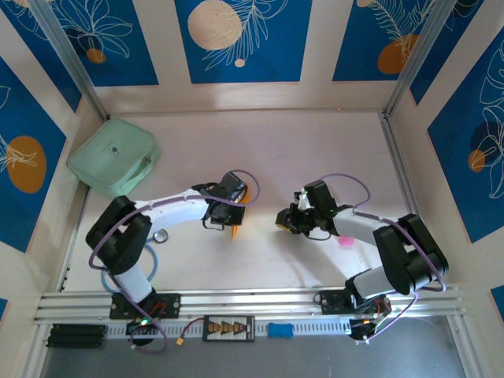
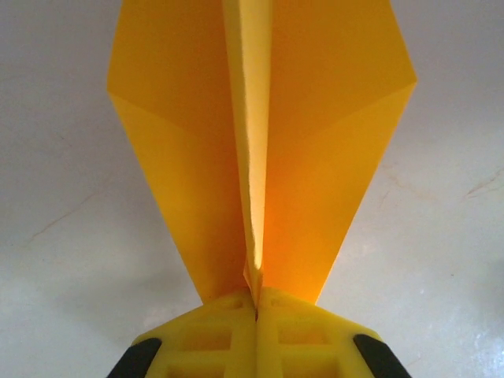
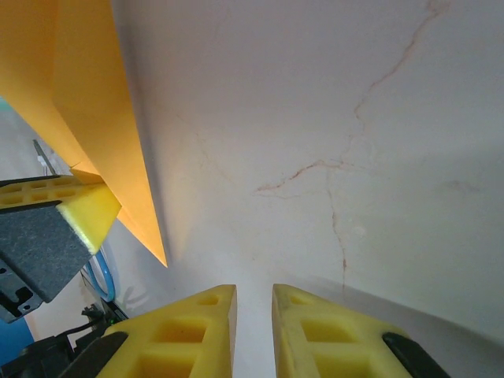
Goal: Fold a paper plane with a square sheet of paper (pick it up from the middle)
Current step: Move the paper plane to the center of the table.
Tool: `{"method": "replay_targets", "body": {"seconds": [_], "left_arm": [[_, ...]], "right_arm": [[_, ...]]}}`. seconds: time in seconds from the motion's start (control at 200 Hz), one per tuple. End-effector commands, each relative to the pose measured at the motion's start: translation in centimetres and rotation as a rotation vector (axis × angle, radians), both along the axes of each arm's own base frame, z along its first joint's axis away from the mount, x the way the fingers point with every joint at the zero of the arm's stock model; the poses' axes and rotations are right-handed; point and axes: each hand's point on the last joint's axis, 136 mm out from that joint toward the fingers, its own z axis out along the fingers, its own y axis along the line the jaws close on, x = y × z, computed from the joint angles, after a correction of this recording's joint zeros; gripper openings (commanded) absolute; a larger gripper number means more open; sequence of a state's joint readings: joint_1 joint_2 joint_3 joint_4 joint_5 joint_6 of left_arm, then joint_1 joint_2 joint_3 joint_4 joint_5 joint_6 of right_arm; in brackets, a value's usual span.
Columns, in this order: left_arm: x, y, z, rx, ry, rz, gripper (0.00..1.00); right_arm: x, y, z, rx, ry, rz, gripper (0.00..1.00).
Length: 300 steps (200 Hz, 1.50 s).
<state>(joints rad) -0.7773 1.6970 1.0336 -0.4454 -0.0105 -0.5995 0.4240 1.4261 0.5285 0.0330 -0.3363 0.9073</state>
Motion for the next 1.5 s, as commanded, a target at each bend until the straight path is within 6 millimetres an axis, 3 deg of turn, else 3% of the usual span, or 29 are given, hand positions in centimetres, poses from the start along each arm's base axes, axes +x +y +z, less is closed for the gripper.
{"method": "replay_targets", "body": {"seconds": [0.0,0.485,1.495], "left_arm": [[-0.1,-0.3,0.1,0.011,0.007,-0.016,0.05],[-0.3,-0.9,-0.3,-0.003,0.025,-0.035,0.13],[-0.5,-0.8,-1.7,0.031,0.05,-0.047,0.18]], "right_arm": [[0.2,0.4,0.1,0.001,0.007,0.008,0.21],[0.2,0.6,-0.3,0.003,0.013,0.014,0.21],[0.0,0.4,-0.4,-0.005,0.018,0.013,0.21]]}}
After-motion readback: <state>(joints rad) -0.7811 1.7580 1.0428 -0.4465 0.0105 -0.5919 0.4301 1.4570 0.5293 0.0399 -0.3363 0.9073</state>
